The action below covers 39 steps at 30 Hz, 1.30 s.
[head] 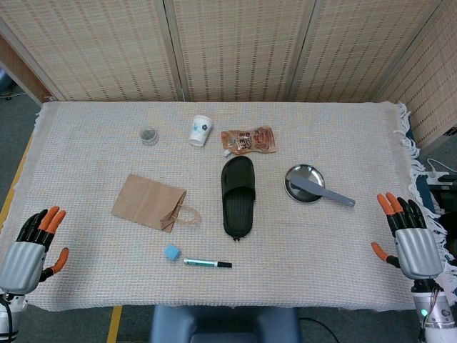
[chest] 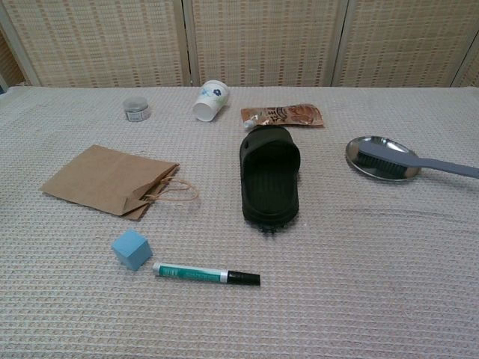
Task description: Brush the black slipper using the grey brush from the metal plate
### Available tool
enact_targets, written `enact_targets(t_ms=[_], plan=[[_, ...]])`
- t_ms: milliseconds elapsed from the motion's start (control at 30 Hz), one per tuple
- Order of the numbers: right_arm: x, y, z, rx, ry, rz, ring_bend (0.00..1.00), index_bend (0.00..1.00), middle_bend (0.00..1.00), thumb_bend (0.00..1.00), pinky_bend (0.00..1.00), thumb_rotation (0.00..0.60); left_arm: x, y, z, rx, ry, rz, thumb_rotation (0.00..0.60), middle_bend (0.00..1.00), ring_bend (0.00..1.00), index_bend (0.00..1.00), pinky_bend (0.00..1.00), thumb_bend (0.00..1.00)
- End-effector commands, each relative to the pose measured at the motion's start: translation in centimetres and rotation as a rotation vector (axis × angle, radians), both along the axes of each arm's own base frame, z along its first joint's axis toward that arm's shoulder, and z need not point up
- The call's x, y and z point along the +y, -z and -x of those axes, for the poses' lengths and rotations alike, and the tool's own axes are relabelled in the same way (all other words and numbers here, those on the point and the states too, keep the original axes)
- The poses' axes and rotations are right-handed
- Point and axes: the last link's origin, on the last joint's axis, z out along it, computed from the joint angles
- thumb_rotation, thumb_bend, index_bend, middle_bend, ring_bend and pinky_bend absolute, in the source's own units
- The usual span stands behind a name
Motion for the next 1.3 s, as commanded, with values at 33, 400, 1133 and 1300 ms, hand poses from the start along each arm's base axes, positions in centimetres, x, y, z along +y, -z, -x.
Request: enact_targets(t_ms=[33, 400, 1133, 1300], plan=[[-0.2, 0.3, 0.1, -0.011, 0.026, -0.005, 0.0, 0.0, 0.0, 0.13, 0.0, 0.6, -0.1, 0.0, -0.1, 0.002, 0.002, 0.0, 0.6, 0.0, 0.0, 0.0, 0.09, 0.43], [-7.1, 3.2, -1.2, -0.057, 0.095, 0.014, 0.0, 0.09, 0.02, 0.13, 0.07, 0.6, 0.4, 0.0, 0.0, -0.01, -0.005, 0.012, 0.6, 0.0, 0.0, 0.0, 0.09, 0.43], [-18.7, 13.2, -4.5, -0.031, 0.281, -0.164, 0.0, 0.26, 0.1, 0.18, 0.08, 0.6, 0.6, -0.6, 0.5, -0.031, -0.028, 0.024, 0.6, 0.0, 0.0, 0.0, 0.09, 0.43], [-18.9, 14.1, -4.9, -0.01, 0.285, -0.176, 0.0, 0.26, 0.11, 0.18, 0.08, 0.6, 0.6, -0.6, 0.6, -0.034, -0.03, 0.027, 0.6, 0.0, 0.0, 0.0, 0.09, 0.43]])
